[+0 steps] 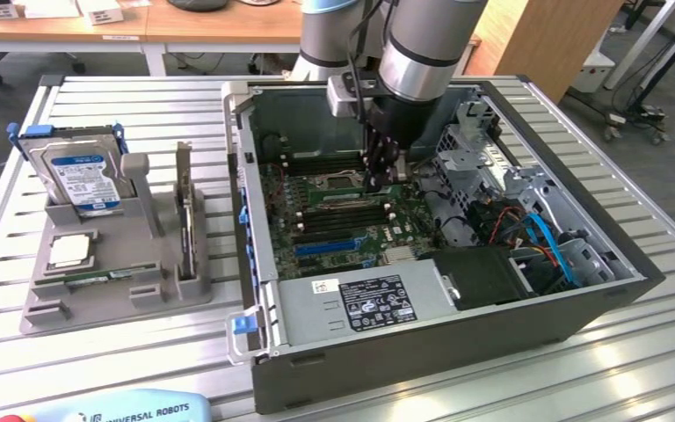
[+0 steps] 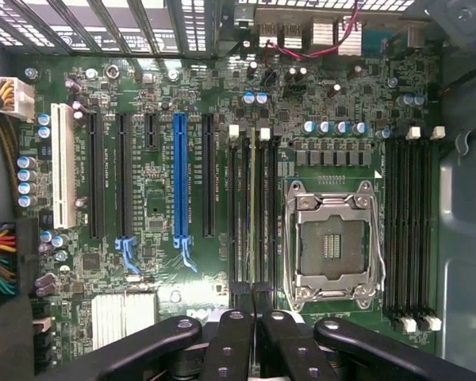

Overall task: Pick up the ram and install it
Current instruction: 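Insert the ram into the slot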

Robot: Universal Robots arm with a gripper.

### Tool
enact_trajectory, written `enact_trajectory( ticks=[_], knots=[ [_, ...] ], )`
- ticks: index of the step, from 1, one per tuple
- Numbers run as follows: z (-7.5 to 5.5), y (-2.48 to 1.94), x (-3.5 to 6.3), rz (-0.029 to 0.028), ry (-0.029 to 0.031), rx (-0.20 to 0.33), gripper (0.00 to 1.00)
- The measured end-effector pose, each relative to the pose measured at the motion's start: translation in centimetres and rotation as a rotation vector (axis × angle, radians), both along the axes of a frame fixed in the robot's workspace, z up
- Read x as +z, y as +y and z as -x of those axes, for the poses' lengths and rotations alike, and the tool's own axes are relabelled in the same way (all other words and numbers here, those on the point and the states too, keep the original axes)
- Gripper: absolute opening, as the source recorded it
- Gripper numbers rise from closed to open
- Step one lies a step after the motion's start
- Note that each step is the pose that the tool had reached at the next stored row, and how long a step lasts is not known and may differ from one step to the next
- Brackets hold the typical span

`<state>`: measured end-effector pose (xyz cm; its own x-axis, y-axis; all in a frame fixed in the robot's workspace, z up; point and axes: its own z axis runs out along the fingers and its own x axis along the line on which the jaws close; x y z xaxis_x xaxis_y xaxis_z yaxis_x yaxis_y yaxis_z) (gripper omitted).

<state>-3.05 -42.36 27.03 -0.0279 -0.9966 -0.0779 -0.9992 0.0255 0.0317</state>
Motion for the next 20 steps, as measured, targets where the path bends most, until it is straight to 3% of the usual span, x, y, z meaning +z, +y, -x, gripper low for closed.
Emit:
enact_trajectory(
  ticks=[20],
  knots=[
    [0.0,0.04,-1.43,0.0008,0.0000,0.000,0.12]
  ],
)
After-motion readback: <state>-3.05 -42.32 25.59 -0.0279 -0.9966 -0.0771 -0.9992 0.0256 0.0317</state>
